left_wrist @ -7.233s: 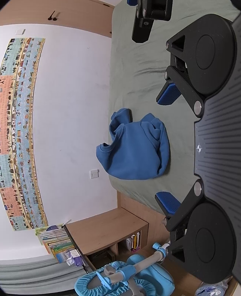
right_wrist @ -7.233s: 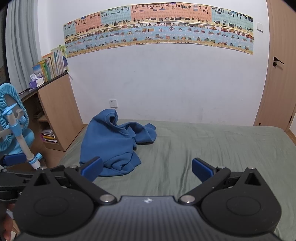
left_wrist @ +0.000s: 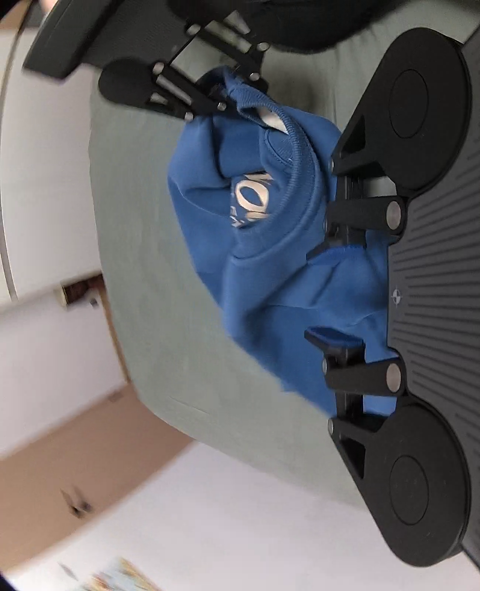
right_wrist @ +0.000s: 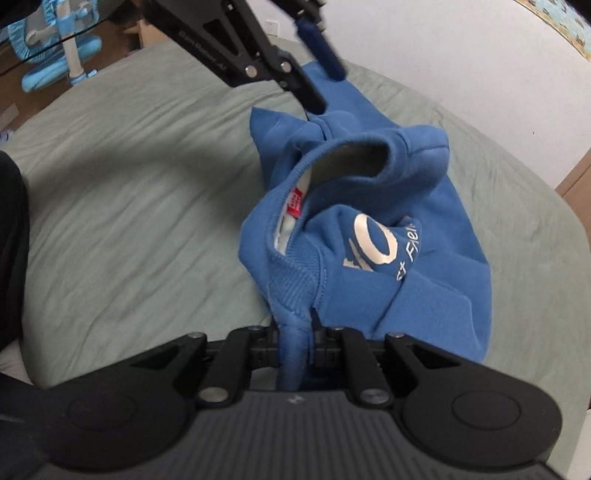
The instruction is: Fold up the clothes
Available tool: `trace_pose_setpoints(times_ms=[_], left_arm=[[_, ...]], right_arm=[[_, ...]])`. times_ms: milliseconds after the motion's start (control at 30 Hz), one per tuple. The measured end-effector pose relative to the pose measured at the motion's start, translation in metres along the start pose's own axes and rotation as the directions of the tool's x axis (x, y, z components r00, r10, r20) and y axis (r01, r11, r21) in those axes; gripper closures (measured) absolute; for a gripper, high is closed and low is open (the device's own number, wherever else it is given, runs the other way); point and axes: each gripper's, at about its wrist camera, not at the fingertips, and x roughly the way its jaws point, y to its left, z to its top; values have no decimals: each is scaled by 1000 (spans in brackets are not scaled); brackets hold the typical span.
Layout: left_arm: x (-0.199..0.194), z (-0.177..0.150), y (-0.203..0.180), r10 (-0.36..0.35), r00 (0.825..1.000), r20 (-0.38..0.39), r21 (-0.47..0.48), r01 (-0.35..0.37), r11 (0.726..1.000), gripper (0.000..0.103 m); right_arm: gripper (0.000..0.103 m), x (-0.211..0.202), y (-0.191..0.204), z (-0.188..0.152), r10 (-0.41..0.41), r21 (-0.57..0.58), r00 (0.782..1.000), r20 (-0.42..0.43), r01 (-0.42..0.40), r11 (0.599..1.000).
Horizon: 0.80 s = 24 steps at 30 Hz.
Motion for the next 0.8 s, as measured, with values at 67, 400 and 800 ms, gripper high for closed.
trace_pose_setpoints(times_ms=[67, 400, 800], left_arm=[[2, 6, -1, -25, 1000, 19, 151, 22, 988, 50], [41, 31, -4, -118, 993, -18, 656, 101, 748, 49], [69, 15, -39, -213, 974, -73, 890, 160, 428, 50]], right_arm=[[91, -2, -5, -4, 14, 17, 1000, 2, -14, 1000], [91, -4, -23, 15, 68, 0, 998, -18, -68, 998], [91, 3, -42, 21, 108, 1, 993, -42, -108, 994]])
